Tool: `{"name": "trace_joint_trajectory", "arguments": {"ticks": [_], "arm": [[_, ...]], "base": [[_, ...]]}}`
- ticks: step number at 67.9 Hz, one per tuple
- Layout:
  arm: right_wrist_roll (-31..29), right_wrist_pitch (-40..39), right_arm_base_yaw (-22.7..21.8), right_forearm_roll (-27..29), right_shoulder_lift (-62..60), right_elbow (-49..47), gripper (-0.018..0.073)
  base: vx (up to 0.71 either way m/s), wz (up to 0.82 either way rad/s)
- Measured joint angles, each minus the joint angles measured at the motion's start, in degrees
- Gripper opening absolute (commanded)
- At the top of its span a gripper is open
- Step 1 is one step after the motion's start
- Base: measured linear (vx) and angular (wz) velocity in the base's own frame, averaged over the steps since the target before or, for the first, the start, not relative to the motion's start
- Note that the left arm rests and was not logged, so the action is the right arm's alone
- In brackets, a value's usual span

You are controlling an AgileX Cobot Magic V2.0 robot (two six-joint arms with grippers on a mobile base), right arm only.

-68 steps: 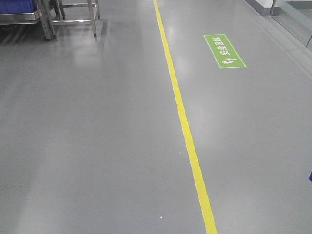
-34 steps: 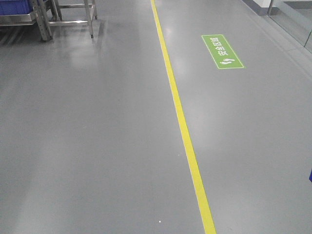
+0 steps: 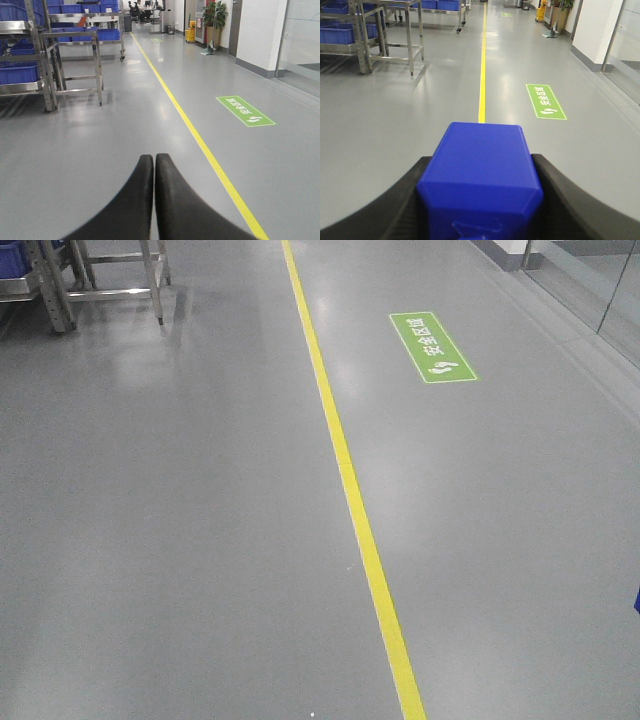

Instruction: Pour parts from conveyor to right shelf

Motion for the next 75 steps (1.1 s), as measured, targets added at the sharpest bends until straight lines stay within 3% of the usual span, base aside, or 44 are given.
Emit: {"name": "trace_joint_trajectory", "arguments": {"ticks": [75], "arm": [[0.0, 0.0, 0.0, 0.0, 0.0, 0.0, -0.0006]], "base": [[0.33, 0.0]]}}
